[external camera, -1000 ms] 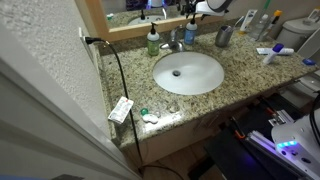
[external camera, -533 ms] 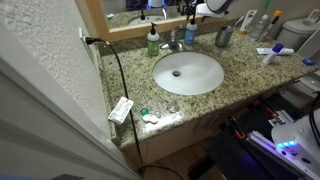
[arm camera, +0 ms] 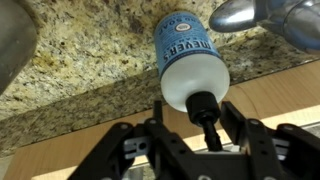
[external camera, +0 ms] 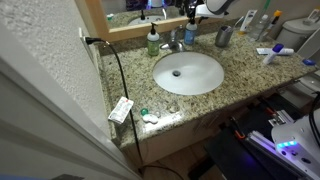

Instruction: Pick up the blue bottle and place it on the left. Then pick up the small bottle with a blue cap and place it on the left

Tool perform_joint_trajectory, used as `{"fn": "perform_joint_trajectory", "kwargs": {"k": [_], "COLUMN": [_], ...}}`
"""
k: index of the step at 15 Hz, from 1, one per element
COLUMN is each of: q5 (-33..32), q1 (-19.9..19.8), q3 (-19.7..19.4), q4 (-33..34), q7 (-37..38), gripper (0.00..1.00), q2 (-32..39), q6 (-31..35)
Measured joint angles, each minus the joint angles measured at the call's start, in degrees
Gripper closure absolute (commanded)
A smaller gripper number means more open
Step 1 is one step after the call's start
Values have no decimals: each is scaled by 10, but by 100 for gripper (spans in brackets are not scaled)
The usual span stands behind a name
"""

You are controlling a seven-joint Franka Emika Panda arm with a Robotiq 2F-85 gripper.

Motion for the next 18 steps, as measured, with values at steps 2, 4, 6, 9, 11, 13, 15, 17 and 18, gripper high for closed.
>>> {"fn": "perform_joint_trajectory", "kwargs": {"k": [2, 4, 6, 9, 11, 13, 15, 17, 18], "q5": [1, 8, 18, 35, 45, 49, 55, 95, 131], "q1": [0, 1, 1, 1, 1, -1, -5, -14, -17], "q3": [0, 1, 3, 4, 4, 4, 8, 30, 43], "q4": [0, 0, 0, -1, -1, -7, -18, -38, -49], "q7": [0, -1, -6, -10, -25, -58, -109, -193, -236], "gripper": [84, 95, 92, 92, 92, 92, 92, 92, 70], "q2": [0, 0, -1, -2, -10, -45, -98, -162, -195], "q6": [0, 0, 0, -1, -6, -19, -43, -84, -113]}}
